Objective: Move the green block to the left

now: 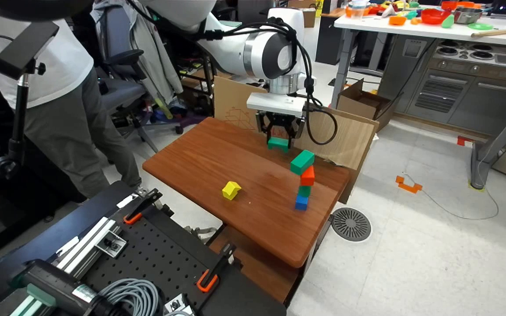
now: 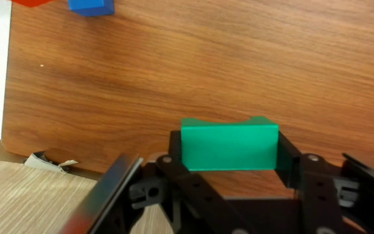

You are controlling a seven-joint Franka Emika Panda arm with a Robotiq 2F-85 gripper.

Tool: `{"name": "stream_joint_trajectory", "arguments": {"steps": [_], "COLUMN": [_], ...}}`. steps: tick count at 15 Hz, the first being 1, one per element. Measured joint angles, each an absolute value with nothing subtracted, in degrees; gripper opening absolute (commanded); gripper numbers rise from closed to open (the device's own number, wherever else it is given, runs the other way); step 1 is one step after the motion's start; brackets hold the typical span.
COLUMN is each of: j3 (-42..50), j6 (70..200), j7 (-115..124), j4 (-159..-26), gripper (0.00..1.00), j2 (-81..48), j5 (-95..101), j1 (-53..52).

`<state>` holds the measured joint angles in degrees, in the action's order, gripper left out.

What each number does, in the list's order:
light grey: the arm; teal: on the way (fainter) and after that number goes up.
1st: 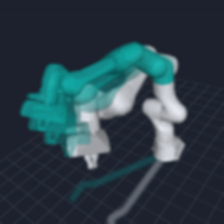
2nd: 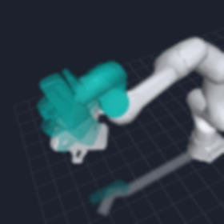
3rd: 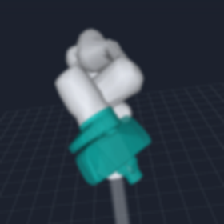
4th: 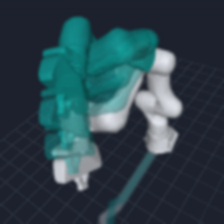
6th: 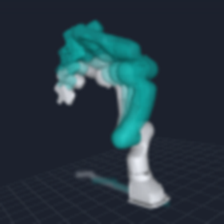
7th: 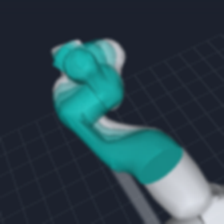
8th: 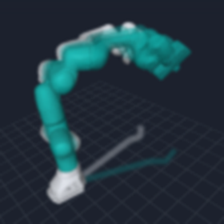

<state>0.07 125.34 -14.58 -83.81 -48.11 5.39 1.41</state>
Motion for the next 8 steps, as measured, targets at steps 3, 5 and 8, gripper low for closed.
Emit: {"name": "stream_joint_trajectory", "arguments": {"steps": [3, 5, 8], "j3": [-0.77, -1.37, -2.08], "j6": [125.24, 125.31, 126.22], "j7": [-13.95, -12.43, -8.0], "j4": [-88.07, -91.52, -96.77], "gripper": [0.41, 0.41, 0.41], "j2": [-45.27, -43.79, -42.17], "j5": [5.37, 5.33, 5.28], "j1": [0.62, -0.28, -2.31]}}
